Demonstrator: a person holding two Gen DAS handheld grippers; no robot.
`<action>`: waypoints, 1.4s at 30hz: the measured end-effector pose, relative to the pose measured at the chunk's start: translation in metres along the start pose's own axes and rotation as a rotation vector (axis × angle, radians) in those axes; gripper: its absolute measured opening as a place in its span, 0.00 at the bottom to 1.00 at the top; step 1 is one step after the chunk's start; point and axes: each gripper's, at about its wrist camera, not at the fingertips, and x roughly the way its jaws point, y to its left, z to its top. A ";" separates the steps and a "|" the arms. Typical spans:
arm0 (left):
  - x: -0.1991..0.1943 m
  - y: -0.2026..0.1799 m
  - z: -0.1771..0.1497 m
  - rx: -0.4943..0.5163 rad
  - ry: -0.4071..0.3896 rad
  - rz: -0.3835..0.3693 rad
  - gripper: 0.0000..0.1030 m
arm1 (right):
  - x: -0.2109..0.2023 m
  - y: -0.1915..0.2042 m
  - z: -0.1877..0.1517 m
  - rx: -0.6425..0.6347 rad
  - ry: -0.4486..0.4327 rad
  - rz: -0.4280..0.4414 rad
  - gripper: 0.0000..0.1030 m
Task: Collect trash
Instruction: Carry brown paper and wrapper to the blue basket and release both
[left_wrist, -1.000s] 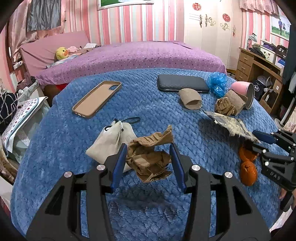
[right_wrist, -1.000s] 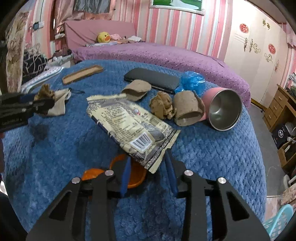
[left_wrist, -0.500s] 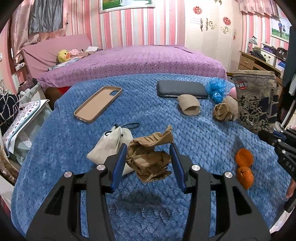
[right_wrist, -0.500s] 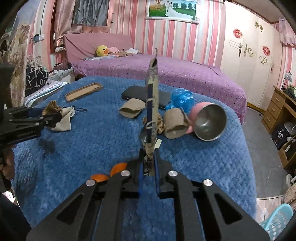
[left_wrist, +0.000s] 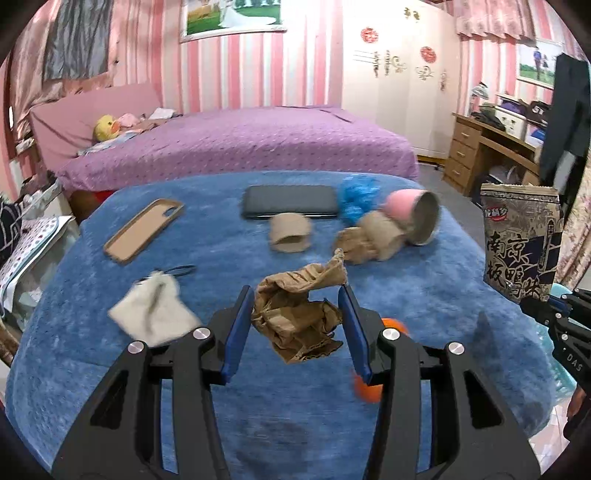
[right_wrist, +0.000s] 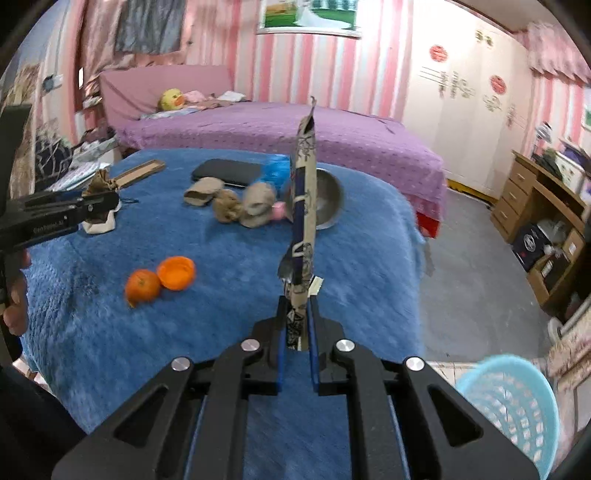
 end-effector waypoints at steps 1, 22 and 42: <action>-0.001 -0.009 0.000 0.011 -0.005 -0.003 0.45 | -0.007 -0.011 -0.005 0.013 -0.002 -0.013 0.10; -0.018 -0.278 -0.028 0.193 0.007 -0.325 0.45 | -0.105 -0.201 -0.118 0.219 0.080 -0.320 0.10; 0.001 -0.356 -0.044 0.245 0.045 -0.368 0.83 | -0.105 -0.231 -0.160 0.319 0.096 -0.324 0.10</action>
